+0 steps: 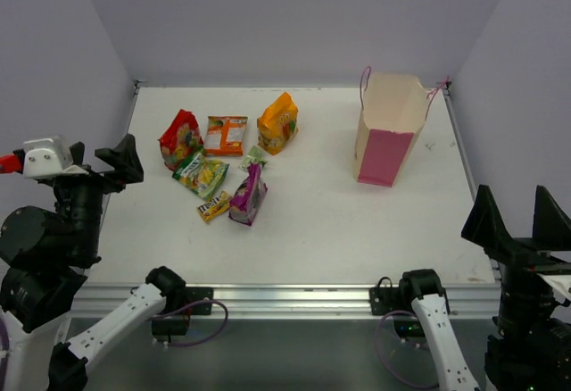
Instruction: Take the snacks out of the paper bag
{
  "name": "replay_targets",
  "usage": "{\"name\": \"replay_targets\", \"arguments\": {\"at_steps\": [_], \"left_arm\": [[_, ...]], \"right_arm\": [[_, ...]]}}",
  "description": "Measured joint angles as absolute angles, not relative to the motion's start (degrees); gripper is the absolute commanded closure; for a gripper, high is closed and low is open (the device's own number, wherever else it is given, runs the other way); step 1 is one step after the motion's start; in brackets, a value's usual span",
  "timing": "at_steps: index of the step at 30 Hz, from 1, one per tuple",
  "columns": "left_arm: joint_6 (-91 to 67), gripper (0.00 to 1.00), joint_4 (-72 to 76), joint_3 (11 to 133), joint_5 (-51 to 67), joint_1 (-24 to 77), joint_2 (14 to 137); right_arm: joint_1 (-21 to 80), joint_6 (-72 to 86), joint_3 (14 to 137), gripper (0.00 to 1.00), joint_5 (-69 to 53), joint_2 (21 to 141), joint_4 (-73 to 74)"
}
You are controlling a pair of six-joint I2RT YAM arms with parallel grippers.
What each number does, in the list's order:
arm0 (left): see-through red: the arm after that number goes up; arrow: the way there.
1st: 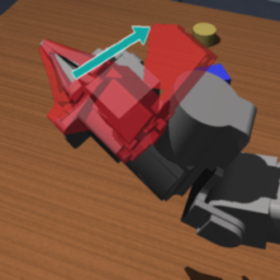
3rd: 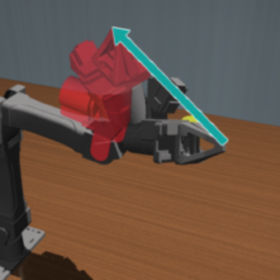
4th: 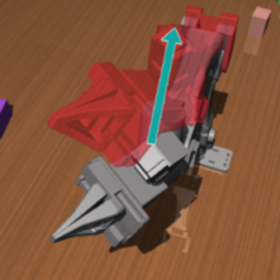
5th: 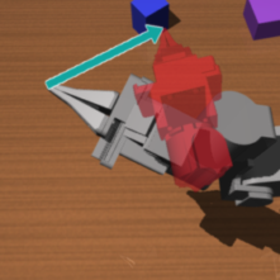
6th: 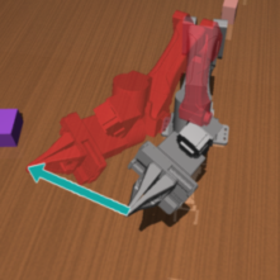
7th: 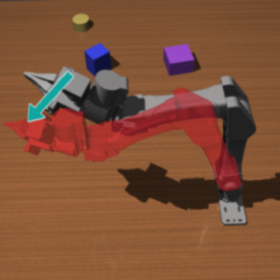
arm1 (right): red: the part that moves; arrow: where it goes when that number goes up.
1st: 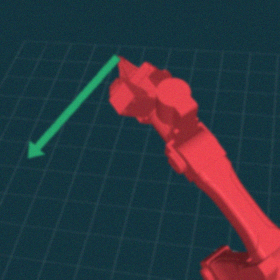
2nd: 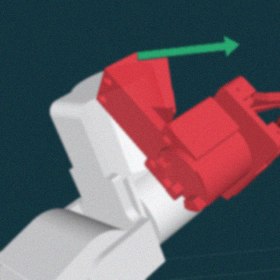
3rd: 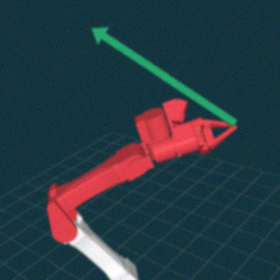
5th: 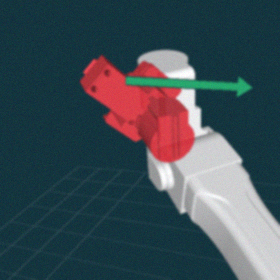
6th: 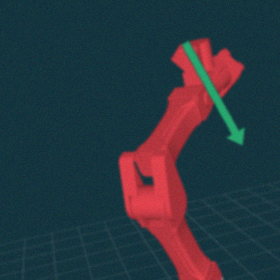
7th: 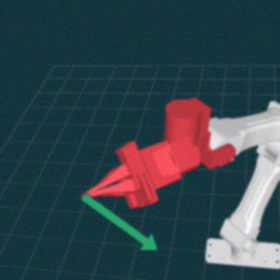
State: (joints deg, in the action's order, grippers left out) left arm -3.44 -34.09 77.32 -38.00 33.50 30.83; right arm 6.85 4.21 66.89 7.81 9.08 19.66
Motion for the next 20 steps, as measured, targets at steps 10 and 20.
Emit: {"name": "replay_targets", "arguments": {"at_steps": [10,20], "left_arm": [[-5.3,0.0,-34.96,74.28,-38.02,33.5,30.81],[-8.4,0.0,-35.79,73.47,-37.08,33.5,33.39]], "right_arm": [[6.85,4.23,65.21,0.01,7.73,9.47,19.64],[6.87,4.23,65.21,0.01,6.2,9.47,19.64]]}}
